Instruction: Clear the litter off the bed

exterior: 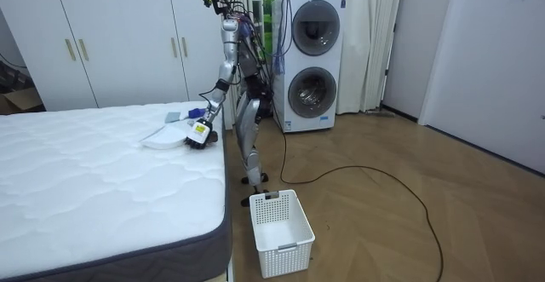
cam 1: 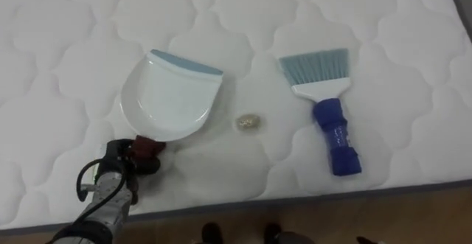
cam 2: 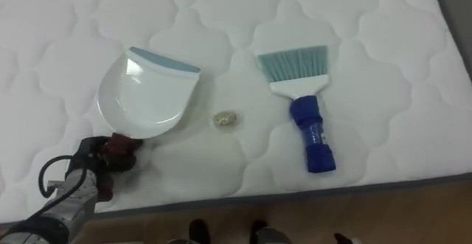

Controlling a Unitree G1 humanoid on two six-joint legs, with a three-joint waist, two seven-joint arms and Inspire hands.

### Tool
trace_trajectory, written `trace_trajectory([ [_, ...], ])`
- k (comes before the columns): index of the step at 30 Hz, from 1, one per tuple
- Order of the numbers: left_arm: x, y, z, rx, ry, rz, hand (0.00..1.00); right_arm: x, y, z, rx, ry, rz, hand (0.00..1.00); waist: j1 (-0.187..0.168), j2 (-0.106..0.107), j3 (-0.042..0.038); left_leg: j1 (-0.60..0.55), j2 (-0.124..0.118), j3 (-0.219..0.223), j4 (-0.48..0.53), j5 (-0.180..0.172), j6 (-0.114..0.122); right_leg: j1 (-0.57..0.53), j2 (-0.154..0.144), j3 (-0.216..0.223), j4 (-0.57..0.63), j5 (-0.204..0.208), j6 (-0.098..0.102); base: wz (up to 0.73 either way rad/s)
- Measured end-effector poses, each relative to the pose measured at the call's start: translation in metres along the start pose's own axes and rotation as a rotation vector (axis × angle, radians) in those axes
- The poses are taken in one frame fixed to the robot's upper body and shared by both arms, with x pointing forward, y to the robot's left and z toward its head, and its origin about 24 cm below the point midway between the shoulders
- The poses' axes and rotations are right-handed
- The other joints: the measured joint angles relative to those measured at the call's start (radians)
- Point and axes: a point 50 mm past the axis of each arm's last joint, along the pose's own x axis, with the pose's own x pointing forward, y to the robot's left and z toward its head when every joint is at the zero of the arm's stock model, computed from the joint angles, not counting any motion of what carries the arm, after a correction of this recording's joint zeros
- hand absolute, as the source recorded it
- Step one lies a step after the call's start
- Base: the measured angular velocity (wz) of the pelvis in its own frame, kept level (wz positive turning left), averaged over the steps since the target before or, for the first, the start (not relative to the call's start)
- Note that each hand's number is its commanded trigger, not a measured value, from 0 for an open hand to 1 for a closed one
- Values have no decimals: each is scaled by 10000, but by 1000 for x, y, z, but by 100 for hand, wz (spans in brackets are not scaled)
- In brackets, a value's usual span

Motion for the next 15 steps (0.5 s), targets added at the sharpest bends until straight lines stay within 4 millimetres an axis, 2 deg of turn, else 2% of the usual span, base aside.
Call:
trace_trajectory([
  [10, 0, 0, 1, 111, -51, 5, 100, 0, 1, 7, 131, -277, -58, 0, 74, -1, 1, 7, 3, -4, -54, -13, 21, 3, 5, -27, -22, -2, 3, 0],
  [15, 1, 5, 4, 1128, -429, 341, 100, 0, -1, 8, 428, -505, -181, 0, 28, 2, -1, 26, 25, 16, -77, -14, 22, 12, 26, -20, -47, -3, -3, 0],
])
